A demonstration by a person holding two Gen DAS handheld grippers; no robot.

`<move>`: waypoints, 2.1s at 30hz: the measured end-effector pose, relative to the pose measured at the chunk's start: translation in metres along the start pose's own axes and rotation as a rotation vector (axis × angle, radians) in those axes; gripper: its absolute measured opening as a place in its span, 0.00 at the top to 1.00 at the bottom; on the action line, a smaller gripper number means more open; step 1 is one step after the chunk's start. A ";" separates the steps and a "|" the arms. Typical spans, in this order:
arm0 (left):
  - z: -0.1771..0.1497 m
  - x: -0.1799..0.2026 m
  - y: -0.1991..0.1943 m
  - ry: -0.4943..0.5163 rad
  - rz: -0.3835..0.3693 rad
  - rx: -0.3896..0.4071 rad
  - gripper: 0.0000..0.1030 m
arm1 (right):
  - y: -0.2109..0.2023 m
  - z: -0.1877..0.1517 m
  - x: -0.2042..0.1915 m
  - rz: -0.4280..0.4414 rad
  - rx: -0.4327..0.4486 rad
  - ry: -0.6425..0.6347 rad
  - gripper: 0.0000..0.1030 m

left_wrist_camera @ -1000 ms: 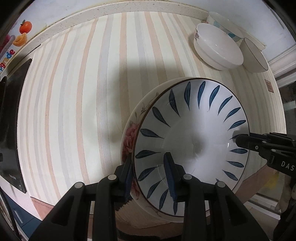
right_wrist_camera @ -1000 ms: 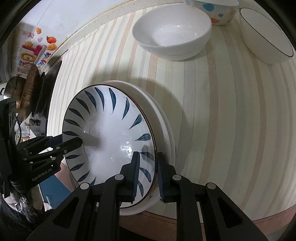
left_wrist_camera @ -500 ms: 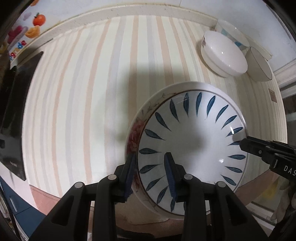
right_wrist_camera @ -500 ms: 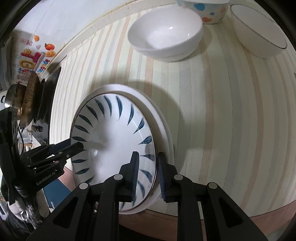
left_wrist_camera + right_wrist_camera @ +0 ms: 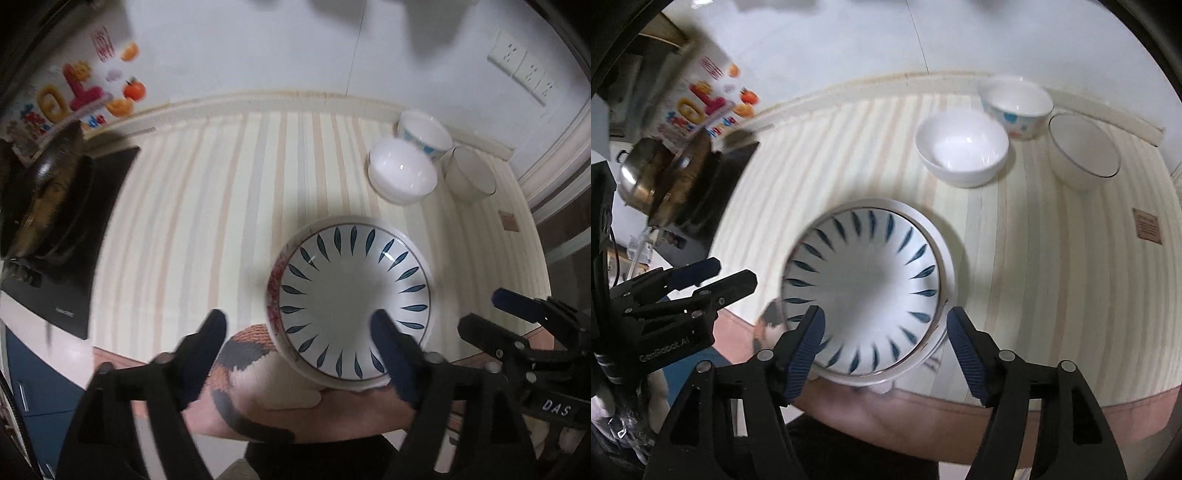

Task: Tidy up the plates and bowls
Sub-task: 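Lower the plate stack onto the counter by the cat mat, open both grippers, then grasp the white bowl rim with both grippers and lift it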

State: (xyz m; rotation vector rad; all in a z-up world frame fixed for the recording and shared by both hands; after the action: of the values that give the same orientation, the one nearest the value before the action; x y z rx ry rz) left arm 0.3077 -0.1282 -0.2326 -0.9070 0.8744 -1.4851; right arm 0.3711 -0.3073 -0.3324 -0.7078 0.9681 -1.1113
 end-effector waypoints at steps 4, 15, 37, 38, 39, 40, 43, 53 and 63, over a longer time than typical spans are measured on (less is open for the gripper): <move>-0.003 -0.004 -0.032 -0.008 0.004 0.048 0.12 | -0.037 -0.014 -0.011 -0.006 0.068 -0.004 0.15; -0.027 -0.013 -0.101 0.022 -0.033 0.124 0.12 | -0.137 -0.053 -0.052 -0.099 0.241 -0.002 0.03; 0.053 0.012 -0.064 0.062 -0.065 0.196 0.12 | -0.143 -0.022 0.001 0.014 0.298 0.186 0.24; 0.063 0.016 -0.051 0.063 -0.067 0.175 0.12 | -0.135 -0.015 0.009 0.020 0.289 0.191 0.29; 0.074 0.021 -0.035 0.061 -0.065 0.156 0.12 | -0.124 -0.004 0.021 0.028 0.276 0.199 0.32; 0.085 0.025 -0.019 0.057 -0.079 0.133 0.12 | -0.112 0.005 0.032 0.035 0.261 0.208 0.34; 0.113 0.035 0.034 0.033 -0.109 0.047 0.19 | -0.074 0.039 0.064 0.055 0.217 0.222 0.37; 0.165 0.060 0.185 -0.015 -0.130 -0.184 0.43 | 0.080 0.134 0.153 0.077 0.014 0.253 0.44; 0.166 0.084 0.227 0.035 -0.164 -0.268 0.74 | 0.165 0.161 0.173 0.090 -0.083 0.237 0.81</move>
State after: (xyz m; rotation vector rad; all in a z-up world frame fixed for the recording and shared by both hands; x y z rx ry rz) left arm 0.5476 -0.2387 -0.3601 -1.1766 1.0633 -1.5505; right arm 0.6066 -0.4201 -0.4534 -0.6019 1.2415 -1.0967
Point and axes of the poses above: each gripper's, at about its wrist camera, not at the fingertips, and y roughly the way its jaws point, x to its right, z to its top, the point moved 1 cm from there along y, roughly the way its jaws point, and after that the axes turned 4 degrees about x, right-handed, at the moved point
